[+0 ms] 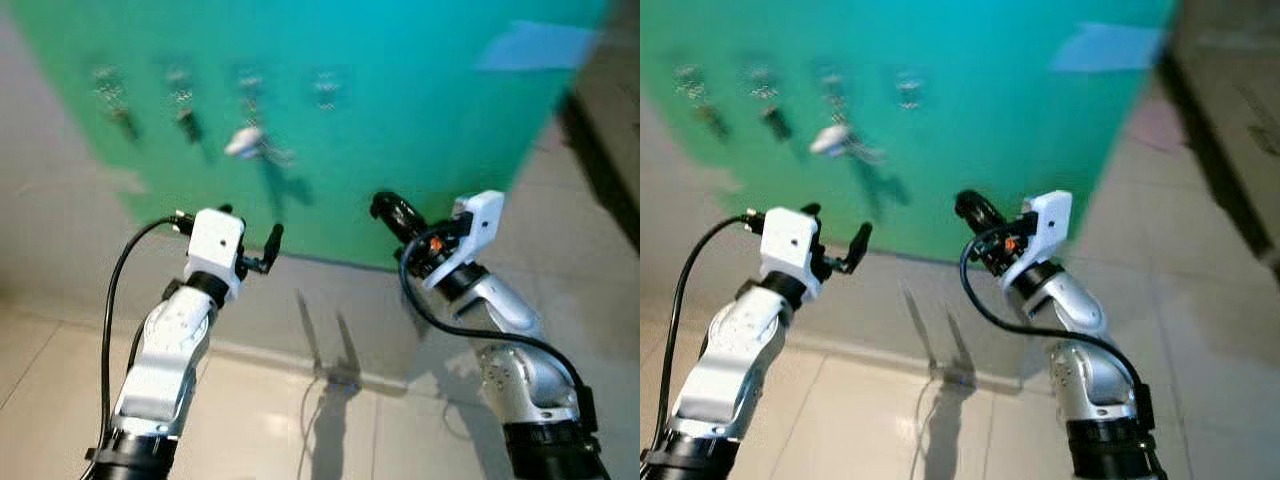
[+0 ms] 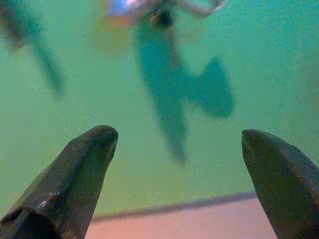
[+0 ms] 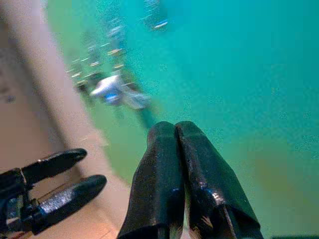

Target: Hang keys on a hook

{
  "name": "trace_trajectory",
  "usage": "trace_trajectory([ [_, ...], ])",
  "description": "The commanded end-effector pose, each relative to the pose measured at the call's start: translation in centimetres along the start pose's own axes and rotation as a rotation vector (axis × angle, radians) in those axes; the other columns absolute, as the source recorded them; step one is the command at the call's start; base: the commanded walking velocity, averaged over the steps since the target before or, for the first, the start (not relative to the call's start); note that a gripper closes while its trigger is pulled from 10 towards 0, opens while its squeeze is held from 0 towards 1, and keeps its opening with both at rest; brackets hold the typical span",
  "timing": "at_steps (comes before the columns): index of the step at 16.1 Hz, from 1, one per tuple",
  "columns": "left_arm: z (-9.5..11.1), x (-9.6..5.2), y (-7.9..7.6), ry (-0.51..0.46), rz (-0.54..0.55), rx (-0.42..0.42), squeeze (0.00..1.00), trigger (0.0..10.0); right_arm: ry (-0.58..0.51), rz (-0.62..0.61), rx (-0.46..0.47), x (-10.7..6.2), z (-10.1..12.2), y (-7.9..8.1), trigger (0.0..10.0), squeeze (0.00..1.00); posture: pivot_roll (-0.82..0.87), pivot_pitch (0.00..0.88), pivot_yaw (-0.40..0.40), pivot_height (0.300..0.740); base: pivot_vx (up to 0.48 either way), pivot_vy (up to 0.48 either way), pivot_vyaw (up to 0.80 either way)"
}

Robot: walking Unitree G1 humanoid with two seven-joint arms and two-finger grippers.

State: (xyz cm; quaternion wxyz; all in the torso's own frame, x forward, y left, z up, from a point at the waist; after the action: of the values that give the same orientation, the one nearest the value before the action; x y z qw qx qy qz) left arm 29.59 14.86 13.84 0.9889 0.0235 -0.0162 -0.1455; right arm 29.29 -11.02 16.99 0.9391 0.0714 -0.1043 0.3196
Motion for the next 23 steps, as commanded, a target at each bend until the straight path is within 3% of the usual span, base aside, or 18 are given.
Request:
trace_trajectory([
  [1,0.2,-0.2,0.1,-0.004,-0.006,0.014,0.0,10.0,0.002,0.025,0.004,0.3,0.0,0.5,10.0,0.0,0.0,0.0,0.017,0.74,0.0,0.0,0.8],
  [6,0.5,0.0,0.4,-0.002,-0.01,0.023,0.0,10.0,-0.001,0.001,0.0,1.6,0.2,0.2,10.0,0.0,0.0,0.0,0.022,0.74,0.0,0.0,0.16],
  [12,0.7,0.1,0.6,0.009,-0.02,0.028,0.0,10.0,-0.061,-0.045,-0.048,5.7,2.2,-0.8,10.0,0.0,0.01,0.0,0.022,0.74,0.0,0.0,0.0],
  [19,0.9,-0.1,0.5,-0.002,-0.018,0.031,0.0,10.0,-0.086,-0.084,-0.037,6.8,2.3,-1.1,10.0,0.0,0.02,0.0,0.009,0.74,0.0,0.0,0.0],
  [23,1.9,0.1,-0.3,-0.044,-0.11,0.027,0.0,10.0,-0.108,-0.108,-0.019,8.4,3.4,-1.8,10.0,0.0,0.02,0.0,0.008,0.74,0.0,0.0,0.0],
])
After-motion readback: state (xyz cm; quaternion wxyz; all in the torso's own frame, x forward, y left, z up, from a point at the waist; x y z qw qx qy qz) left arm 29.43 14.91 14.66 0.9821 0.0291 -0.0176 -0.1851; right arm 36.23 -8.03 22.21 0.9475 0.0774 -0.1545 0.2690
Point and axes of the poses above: a point about 5 cm out from each wrist's last joint towards the gripper, its own x axis pointing out of the wrist towards the gripper, its own z axis along the axis of the wrist's last joint, y = z × x, the point moved 1 cm from there along x, pointing out of the wrist towards the gripper, and after that the axes turned 9 degrees about -x, right-handed, at the moved point
